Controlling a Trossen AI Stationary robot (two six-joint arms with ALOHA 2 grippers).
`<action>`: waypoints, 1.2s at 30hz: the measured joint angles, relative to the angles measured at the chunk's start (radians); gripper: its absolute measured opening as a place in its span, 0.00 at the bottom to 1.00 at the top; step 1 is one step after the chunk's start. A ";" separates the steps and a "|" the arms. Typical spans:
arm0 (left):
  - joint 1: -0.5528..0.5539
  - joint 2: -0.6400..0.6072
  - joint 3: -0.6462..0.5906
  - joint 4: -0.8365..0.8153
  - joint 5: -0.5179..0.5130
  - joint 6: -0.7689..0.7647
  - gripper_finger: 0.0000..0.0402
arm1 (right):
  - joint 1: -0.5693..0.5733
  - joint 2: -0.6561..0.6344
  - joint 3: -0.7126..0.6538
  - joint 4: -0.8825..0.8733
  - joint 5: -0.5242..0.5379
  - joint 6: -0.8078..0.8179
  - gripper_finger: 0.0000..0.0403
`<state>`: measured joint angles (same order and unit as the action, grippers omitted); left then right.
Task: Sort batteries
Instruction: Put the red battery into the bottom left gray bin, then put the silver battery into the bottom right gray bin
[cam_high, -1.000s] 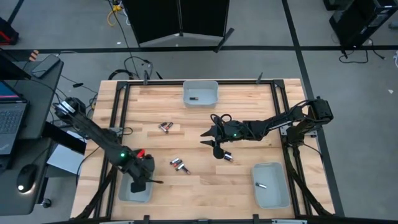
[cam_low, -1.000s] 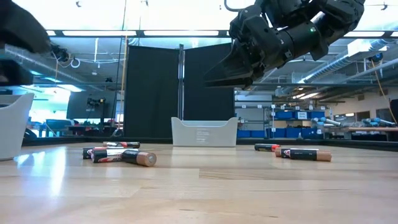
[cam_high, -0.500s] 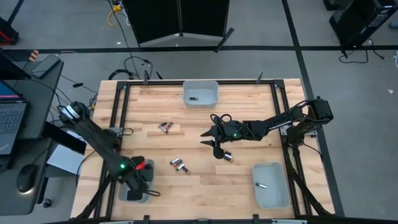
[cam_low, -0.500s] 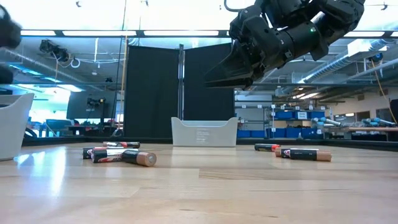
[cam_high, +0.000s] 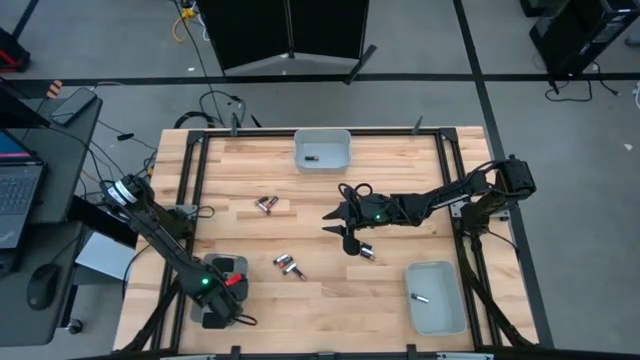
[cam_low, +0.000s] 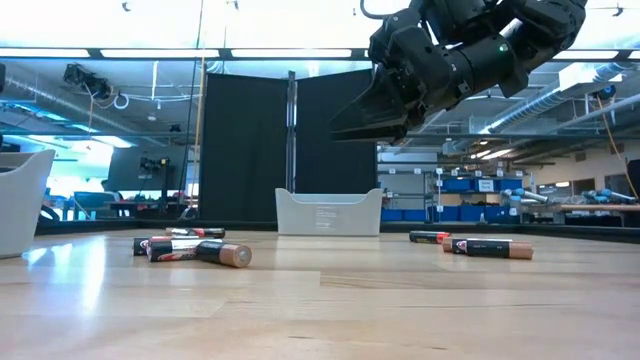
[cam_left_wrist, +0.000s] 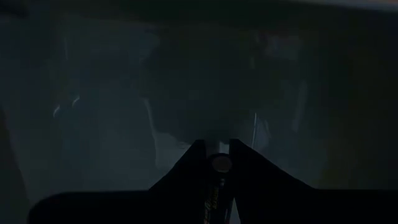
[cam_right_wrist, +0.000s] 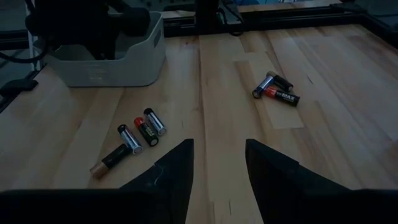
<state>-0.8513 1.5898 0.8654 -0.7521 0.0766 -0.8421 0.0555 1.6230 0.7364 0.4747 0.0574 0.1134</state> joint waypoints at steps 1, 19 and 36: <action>0.000 0.000 0.000 0.000 0.004 -0.002 0.14 | 0.000 0.000 0.000 0.000 0.000 0.000 0.39; 0.000 -0.090 0.000 -0.041 -0.040 -0.107 0.28 | 0.000 -0.054 0.000 -0.049 0.000 0.001 0.39; 0.152 -0.276 0.000 0.128 -0.383 -0.021 0.02 | 0.049 -0.222 0.001 -0.279 0.001 0.025 0.39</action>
<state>-0.6992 1.3136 0.8658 -0.6239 -0.3060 -0.8631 0.1040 1.4006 0.7372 0.1957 0.0582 0.1388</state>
